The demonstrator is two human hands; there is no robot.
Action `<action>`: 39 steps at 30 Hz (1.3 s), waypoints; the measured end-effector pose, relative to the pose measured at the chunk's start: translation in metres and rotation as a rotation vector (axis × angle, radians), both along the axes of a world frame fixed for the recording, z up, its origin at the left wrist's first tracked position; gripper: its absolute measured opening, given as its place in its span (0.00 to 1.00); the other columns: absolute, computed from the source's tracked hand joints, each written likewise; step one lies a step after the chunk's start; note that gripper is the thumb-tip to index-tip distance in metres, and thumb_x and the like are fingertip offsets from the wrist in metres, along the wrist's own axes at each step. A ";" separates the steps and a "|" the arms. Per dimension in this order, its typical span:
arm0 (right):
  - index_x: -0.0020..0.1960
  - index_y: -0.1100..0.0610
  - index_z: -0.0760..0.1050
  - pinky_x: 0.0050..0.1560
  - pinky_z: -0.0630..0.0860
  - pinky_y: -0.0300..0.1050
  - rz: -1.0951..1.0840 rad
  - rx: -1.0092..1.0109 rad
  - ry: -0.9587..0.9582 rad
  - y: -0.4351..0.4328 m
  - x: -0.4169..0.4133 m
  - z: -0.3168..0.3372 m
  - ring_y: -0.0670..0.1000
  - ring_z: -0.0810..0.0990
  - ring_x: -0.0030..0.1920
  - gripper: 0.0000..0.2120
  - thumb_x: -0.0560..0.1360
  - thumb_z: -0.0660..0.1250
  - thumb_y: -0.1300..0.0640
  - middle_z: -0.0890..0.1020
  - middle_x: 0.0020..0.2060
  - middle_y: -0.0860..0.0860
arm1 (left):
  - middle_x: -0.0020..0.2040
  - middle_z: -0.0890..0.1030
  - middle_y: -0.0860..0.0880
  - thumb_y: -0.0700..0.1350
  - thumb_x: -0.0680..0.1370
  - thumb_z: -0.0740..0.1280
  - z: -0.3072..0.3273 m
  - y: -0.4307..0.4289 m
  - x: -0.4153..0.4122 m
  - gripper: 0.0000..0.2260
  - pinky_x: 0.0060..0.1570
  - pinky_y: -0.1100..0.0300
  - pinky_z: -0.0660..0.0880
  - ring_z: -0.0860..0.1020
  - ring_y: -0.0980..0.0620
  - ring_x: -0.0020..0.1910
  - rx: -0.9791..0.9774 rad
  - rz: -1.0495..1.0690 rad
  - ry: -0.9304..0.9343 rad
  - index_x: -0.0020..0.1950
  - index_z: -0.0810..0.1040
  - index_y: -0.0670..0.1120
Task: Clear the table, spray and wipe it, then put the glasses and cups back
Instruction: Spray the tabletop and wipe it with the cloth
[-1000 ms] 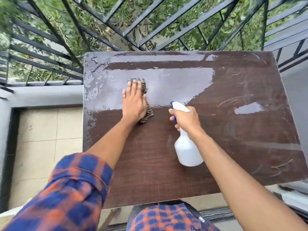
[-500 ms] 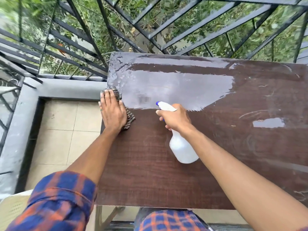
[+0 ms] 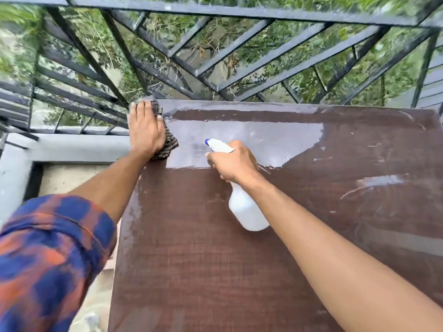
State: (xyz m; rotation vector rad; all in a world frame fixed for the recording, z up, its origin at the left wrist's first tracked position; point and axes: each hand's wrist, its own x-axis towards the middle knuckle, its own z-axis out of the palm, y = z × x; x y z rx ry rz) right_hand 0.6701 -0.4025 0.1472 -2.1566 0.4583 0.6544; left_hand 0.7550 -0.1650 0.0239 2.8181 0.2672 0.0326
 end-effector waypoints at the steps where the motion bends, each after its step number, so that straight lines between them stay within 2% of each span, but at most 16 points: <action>1: 0.43 0.52 0.80 0.50 0.86 0.57 -0.009 0.011 0.006 -0.001 0.006 -0.003 0.62 0.87 0.44 0.11 0.66 0.69 0.47 0.88 0.43 0.54 | 0.78 0.60 0.36 0.48 0.83 0.54 -0.001 -0.001 0.008 0.26 0.78 0.44 0.49 0.54 0.35 0.78 0.008 0.004 -0.002 0.78 0.58 0.36; 5: 0.44 0.55 0.83 0.49 0.87 0.60 -0.055 0.049 0.016 -0.011 0.021 -0.011 0.63 0.87 0.43 0.17 0.64 0.69 0.43 0.88 0.40 0.52 | 0.78 0.60 0.36 0.51 0.83 0.52 0.001 -0.008 0.027 0.27 0.78 0.44 0.49 0.54 0.36 0.78 0.040 -0.042 0.010 0.78 0.57 0.36; 8: 0.45 0.55 0.83 0.50 0.86 0.61 -0.140 0.067 0.005 -0.029 0.025 -0.012 0.64 0.87 0.44 0.18 0.64 0.69 0.42 0.88 0.40 0.52 | 0.79 0.58 0.37 0.51 0.83 0.51 0.004 -0.036 0.033 0.28 0.78 0.45 0.46 0.52 0.38 0.79 -0.018 -0.057 0.018 0.80 0.56 0.38; 11: 0.44 0.55 0.81 0.50 0.86 0.61 -0.229 0.051 -0.005 -0.054 0.025 -0.010 0.62 0.87 0.41 0.15 0.65 0.70 0.44 0.88 0.39 0.53 | 0.79 0.59 0.37 0.52 0.83 0.49 0.005 -0.094 0.033 0.28 0.78 0.45 0.47 0.53 0.38 0.79 -0.024 -0.219 0.000 0.79 0.57 0.38; 13: 0.43 0.57 0.81 0.49 0.86 0.62 -0.296 0.044 -0.018 -0.073 0.023 -0.007 0.60 0.84 0.35 0.15 0.66 0.69 0.46 0.88 0.37 0.55 | 0.78 0.61 0.38 0.52 0.82 0.48 0.008 -0.142 0.030 0.28 0.78 0.43 0.51 0.55 0.38 0.79 -0.036 -0.339 0.015 0.79 0.59 0.39; 16: 0.38 0.57 0.80 0.43 0.85 0.55 -0.414 0.024 -0.024 -0.102 0.020 -0.003 0.55 0.80 0.28 0.10 0.68 0.71 0.50 0.87 0.34 0.54 | 0.79 0.60 0.40 0.51 0.82 0.52 0.011 -0.216 0.024 0.28 0.77 0.42 0.51 0.54 0.39 0.79 -0.077 -0.465 0.058 0.80 0.56 0.41; 19: 0.39 0.55 0.81 0.36 0.80 0.48 -0.521 0.016 -0.044 -0.132 0.015 -0.002 0.51 0.77 0.23 0.09 0.72 0.74 0.50 0.86 0.33 0.51 | 0.81 0.55 0.43 0.50 0.81 0.56 0.015 -0.279 0.017 0.30 0.78 0.45 0.45 0.49 0.42 0.80 -0.050 -0.613 0.110 0.81 0.52 0.42; 23: 0.40 0.56 0.83 0.36 0.79 0.48 -0.623 0.013 -0.064 -0.156 0.006 -0.001 0.49 0.76 0.21 0.10 0.69 0.74 0.49 0.86 0.30 0.49 | 0.82 0.53 0.45 0.50 0.81 0.56 0.017 -0.317 0.003 0.31 0.78 0.46 0.44 0.48 0.44 0.80 0.001 -0.730 0.126 0.82 0.50 0.43; 26: 0.39 0.56 0.82 0.36 0.79 0.48 -0.645 0.015 -0.068 -0.158 0.001 0.000 0.51 0.76 0.22 0.12 0.65 0.72 0.47 0.86 0.30 0.49 | 0.81 0.58 0.46 0.51 0.82 0.55 0.014 -0.310 -0.001 0.28 0.78 0.46 0.47 0.52 0.44 0.80 -0.027 -0.754 0.099 0.81 0.55 0.43; 30: 0.36 0.56 0.81 0.36 0.80 0.49 -0.617 -0.007 -0.067 -0.146 -0.005 0.000 0.52 0.77 0.24 0.10 0.71 0.73 0.51 0.88 0.36 0.54 | 0.79 0.63 0.46 0.52 0.81 0.54 0.009 -0.278 -0.008 0.27 0.77 0.45 0.51 0.57 0.45 0.79 -0.043 -0.797 0.065 0.79 0.61 0.44; 33: 0.35 0.55 0.80 0.36 0.80 0.48 -0.567 -0.003 -0.058 -0.128 -0.007 0.001 0.52 0.78 0.24 0.10 0.72 0.73 0.52 0.89 0.38 0.56 | 0.79 0.63 0.47 0.53 0.81 0.50 0.009 -0.235 -0.019 0.28 0.77 0.45 0.51 0.56 0.46 0.79 -0.090 -0.683 0.066 0.80 0.61 0.45; 36: 0.40 0.54 0.81 0.36 0.78 0.46 -0.503 0.032 -0.046 -0.106 -0.006 0.002 0.51 0.78 0.24 0.08 0.72 0.72 0.50 0.88 0.37 0.54 | 0.80 0.61 0.48 0.53 0.81 0.50 0.008 -0.177 -0.019 0.27 0.77 0.47 0.48 0.54 0.47 0.80 -0.121 -0.536 0.051 0.80 0.60 0.47; 39: 0.36 0.53 0.78 0.37 0.78 0.46 -0.429 0.051 -0.046 -0.082 -0.003 0.005 0.51 0.78 0.26 0.11 0.75 0.73 0.52 0.85 0.34 0.51 | 0.80 0.60 0.46 0.53 0.81 0.51 0.009 -0.104 -0.011 0.27 0.78 0.46 0.48 0.54 0.46 0.80 -0.128 -0.373 0.032 0.80 0.59 0.46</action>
